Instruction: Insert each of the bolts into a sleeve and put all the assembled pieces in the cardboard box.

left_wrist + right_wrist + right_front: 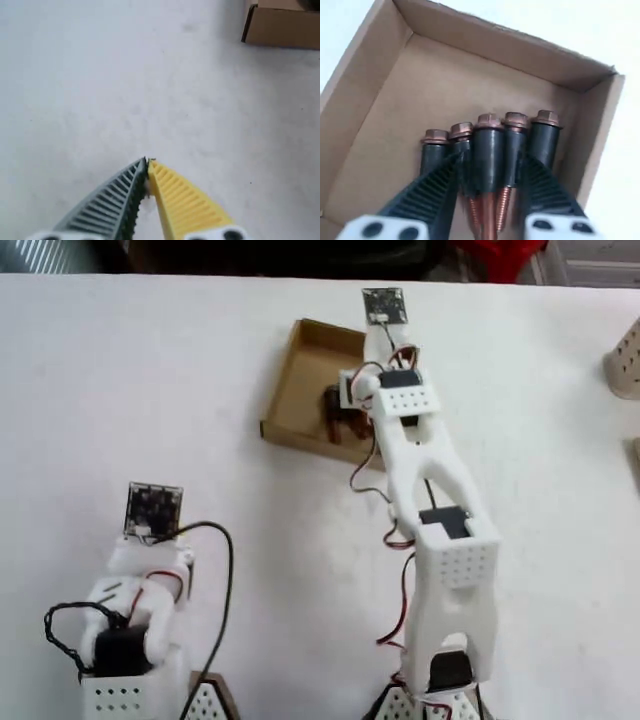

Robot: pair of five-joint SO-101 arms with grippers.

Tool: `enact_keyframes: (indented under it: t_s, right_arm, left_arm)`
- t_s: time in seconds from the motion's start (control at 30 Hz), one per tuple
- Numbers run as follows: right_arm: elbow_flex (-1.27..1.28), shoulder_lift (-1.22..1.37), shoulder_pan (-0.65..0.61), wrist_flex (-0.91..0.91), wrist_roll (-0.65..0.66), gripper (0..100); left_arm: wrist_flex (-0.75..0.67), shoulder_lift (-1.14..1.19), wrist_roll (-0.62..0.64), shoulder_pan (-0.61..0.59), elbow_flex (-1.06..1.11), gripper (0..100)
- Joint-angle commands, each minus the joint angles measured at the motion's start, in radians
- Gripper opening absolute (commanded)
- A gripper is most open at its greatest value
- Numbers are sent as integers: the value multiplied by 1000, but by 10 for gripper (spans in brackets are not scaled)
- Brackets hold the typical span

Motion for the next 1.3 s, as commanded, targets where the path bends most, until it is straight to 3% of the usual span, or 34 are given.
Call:
enact_keyframes:
  t_s: [0.0,0.13,0.43,0.57,1.27]
  right_arm:
    - [-60,-50,21,41,2,94]
    - [-55,-125,24,82,2,13]
    - [-41,-351,62,361,-5,18]
    - [92,-496,97,389,-5,18]
    - [1367,-1690,145,28,0,18]
  left_arm:
    - [-75,-10,-9,-4,26,22]
    - [-186,-10,-8,-4,78,22]
    - [-153,-8,-9,39,80,22]
    - [-133,-8,-8,39,80,22]
    - [48,-8,-8,39,61,23]
